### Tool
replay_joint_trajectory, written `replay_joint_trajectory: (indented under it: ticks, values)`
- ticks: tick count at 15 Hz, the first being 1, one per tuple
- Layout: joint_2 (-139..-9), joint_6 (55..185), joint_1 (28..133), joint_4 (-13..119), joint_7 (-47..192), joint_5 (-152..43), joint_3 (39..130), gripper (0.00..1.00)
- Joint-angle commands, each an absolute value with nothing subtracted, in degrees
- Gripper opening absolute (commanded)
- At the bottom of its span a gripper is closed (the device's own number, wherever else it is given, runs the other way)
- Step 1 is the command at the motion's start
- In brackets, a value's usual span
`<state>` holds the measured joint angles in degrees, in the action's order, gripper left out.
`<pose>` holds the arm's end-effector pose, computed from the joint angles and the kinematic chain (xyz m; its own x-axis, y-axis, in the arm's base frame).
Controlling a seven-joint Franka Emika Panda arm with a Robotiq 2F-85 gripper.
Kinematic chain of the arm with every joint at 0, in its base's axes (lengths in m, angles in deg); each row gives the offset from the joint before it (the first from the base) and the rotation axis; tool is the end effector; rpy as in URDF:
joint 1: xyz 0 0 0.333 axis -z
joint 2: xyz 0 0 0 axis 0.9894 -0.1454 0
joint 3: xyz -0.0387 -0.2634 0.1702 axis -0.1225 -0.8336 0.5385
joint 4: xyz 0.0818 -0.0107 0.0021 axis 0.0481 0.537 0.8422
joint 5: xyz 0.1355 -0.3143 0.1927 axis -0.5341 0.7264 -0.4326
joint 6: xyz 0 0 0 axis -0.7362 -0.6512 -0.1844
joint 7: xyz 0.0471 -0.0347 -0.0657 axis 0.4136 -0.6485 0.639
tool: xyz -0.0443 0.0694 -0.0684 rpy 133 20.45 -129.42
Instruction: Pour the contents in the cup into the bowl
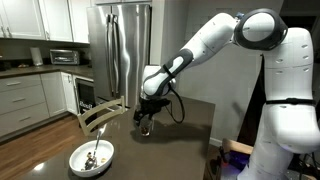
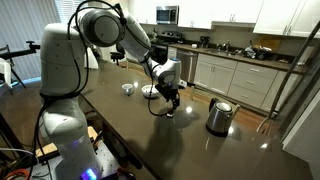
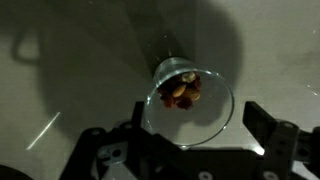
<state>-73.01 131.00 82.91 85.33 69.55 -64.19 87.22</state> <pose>0.5699 -0.0243 0.2737 0.9620 -0.2622 0.0767 -0.2559 -0.9632 -0.0823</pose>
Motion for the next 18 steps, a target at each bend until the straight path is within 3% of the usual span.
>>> replay_joint_trajectory:
  ticks: [1,15,18]
  values:
    - [-68.90,133.97,83.29,90.92,70.87,-65.86,87.71,1.00]
    - [-64.64,151.29,81.06,102.15,66.05,-60.13,85.88,1.00]
    - [-66.40,149.41,81.44,100.24,66.80,-60.79,86.19,1.00]
